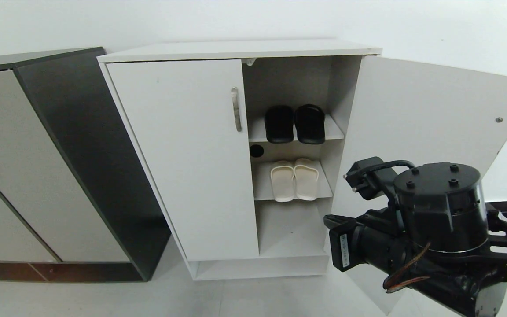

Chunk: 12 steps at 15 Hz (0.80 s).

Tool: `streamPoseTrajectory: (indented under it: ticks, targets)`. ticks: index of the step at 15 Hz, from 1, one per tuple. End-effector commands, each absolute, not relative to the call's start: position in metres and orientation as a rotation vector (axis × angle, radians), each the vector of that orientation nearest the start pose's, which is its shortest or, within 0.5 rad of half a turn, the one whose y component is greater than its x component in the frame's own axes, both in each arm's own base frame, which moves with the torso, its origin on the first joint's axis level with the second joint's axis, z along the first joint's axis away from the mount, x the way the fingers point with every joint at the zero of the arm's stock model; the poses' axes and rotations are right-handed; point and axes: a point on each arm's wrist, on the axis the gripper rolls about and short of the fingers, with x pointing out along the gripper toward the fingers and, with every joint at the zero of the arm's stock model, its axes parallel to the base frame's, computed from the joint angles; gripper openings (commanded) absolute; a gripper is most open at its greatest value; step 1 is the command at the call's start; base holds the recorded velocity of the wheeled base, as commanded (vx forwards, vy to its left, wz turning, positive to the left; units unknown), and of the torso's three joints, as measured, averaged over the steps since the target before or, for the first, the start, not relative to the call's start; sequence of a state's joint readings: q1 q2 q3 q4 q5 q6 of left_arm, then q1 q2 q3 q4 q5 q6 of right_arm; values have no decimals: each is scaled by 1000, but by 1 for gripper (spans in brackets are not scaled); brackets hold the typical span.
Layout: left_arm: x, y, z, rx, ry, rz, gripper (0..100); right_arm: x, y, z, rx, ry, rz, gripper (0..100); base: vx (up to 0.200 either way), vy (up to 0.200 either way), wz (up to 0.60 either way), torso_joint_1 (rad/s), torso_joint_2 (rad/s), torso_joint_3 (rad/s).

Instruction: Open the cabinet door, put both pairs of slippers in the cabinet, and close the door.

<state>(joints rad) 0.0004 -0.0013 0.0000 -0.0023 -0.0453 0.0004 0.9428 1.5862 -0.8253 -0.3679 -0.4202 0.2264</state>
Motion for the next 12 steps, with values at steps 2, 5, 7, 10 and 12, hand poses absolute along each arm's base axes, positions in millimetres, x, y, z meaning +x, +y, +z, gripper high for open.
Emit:
streamPoseTrajectory:
  ticks: [2,5,7,10,12]
  targets:
    - [-23,-1,75,0,2,-46,0,169,217,189,-43,374,476,0,0,0,0,0,0,0]
    - [-23,-1,75,0,0,-46,0,169,217,190,-54,363,483,0,0,0,0,0,0,0]
    - [-23,-1,75,0,0,-44,0,167,216,189,-49,350,486,0,0,0,0,0,0,0]
    - [-23,-1,75,0,0,-46,0,167,216,188,-48,349,486,0,0,0,0,0,0,0]
    - [-23,-1,75,0,0,-44,0,167,216,187,-51,352,485,0,0,0,0,0,0,0]
